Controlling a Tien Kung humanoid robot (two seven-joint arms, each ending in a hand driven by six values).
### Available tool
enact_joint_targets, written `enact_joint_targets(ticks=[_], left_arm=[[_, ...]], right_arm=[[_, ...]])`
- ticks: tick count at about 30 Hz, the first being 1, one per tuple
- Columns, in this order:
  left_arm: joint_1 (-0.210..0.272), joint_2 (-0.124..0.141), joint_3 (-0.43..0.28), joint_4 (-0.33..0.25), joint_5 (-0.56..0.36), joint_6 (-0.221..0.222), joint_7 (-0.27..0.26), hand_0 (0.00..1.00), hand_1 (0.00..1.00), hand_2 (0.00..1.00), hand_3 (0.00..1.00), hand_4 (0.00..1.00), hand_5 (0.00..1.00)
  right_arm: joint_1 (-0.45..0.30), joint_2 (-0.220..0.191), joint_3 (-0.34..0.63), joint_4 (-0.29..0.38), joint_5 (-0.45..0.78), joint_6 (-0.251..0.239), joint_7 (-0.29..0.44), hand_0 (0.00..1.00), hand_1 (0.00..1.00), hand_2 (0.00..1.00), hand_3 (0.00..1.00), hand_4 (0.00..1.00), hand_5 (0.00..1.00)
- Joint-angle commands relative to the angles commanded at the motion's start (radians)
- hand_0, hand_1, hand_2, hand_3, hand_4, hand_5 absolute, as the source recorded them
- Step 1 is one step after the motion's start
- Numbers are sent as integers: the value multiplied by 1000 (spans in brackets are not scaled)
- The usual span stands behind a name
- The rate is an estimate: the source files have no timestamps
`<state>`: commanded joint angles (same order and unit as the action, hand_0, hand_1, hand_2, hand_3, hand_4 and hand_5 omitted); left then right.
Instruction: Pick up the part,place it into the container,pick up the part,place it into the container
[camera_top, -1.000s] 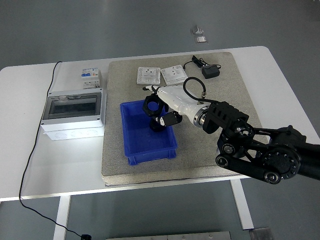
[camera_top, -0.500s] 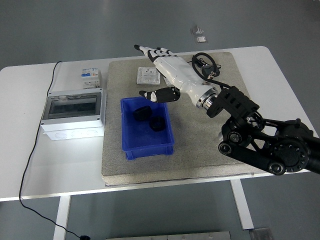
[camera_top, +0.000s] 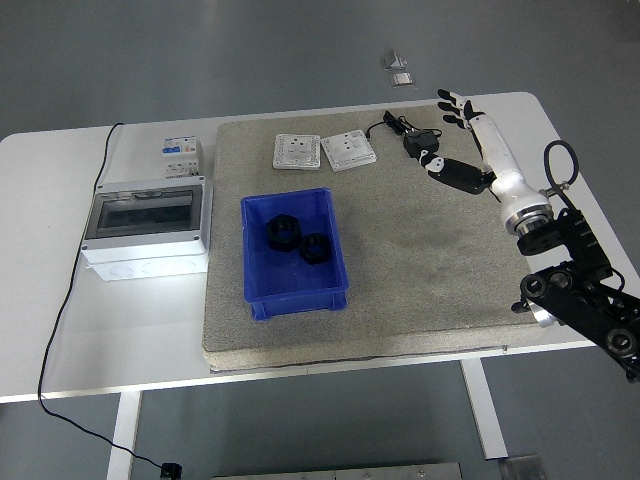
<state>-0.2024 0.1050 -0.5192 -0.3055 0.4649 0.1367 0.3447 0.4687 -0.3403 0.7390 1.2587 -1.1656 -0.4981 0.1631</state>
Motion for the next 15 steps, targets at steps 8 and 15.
enact_joint_targets(ticks=[8, 15], left_arm=[[-3, -6, 12, 2, 5, -4, -6, 644, 653, 686, 592, 640, 647], [-5, -7, 32, 3, -19, 2, -17, 643, 656, 701, 587, 637, 638]], right_arm=[[-123, 25, 57, -10, 91, 39, 81, 834, 783, 821, 811, 845, 644], [-99, 50, 51, -23, 47, 64, 99, 859, 797, 838, 826, 958, 822]])
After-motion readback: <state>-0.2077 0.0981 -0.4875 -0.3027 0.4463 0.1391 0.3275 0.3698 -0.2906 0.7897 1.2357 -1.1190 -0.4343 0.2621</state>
